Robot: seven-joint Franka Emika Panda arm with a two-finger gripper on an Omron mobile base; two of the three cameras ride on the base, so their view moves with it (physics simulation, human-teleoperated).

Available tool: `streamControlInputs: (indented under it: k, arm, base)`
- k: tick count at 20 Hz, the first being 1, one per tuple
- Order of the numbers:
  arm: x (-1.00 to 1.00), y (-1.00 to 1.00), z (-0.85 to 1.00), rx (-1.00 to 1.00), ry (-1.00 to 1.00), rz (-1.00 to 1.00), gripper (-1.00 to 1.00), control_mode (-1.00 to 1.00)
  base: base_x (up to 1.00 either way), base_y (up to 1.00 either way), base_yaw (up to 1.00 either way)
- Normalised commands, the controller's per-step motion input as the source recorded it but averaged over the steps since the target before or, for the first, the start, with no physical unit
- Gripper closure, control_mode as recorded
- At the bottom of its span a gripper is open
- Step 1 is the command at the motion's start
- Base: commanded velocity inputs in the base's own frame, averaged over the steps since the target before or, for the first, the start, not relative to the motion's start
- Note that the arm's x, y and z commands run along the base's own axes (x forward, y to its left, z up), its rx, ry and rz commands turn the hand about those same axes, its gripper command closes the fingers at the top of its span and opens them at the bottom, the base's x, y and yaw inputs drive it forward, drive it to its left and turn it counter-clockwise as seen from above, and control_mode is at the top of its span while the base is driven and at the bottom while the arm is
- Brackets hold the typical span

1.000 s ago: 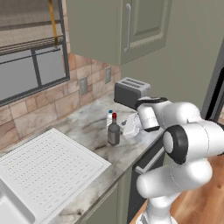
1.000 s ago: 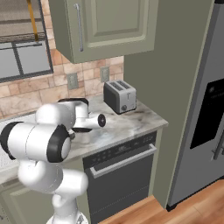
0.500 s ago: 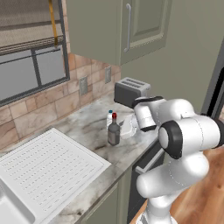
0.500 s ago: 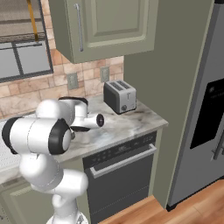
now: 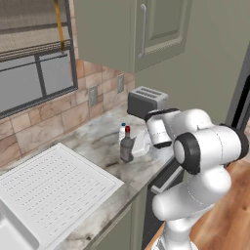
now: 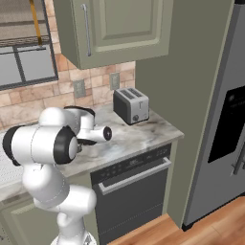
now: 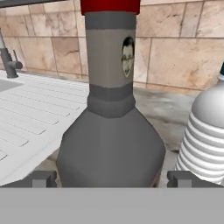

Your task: Place the drinks on the dining counter in a tight cluster.

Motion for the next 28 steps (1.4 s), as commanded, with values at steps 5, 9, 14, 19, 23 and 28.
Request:
streamControlInputs:
  k: [5, 9, 14, 19, 23, 28]
  arm:
    - [0.0, 0.15, -0.05, 0.0, 0.03, 0.0, -1.0, -1.0]
    - [0.08, 0.17, -0.01, 0.0, 0.02, 0.0, -1.0, -1.0]
    - [0.05, 0.07, 0.0, 0.0, 0.0, 0.0, -1.0, -1.0]
    - [0.0, 0.0, 0.0, 0.0, 0.0, 0.0, -1.0, -1.0]
    - [0.0, 0.0, 0.0, 0.0, 0.0, 0.0, -1.0, -1.0]
    - [0.0, 0.0, 0.0, 0.0, 0.0, 0.0, 1.0, -1.0]
  base:
    - [0.0, 0.0, 0.0]
    - [0.0, 0.0, 0.0]
    - [0.0, 0.0, 0.0]
    - [0.0, 0.0, 0.0]
    - [0.0, 0.0, 0.0]
    - [0.0, 0.0, 0.0]
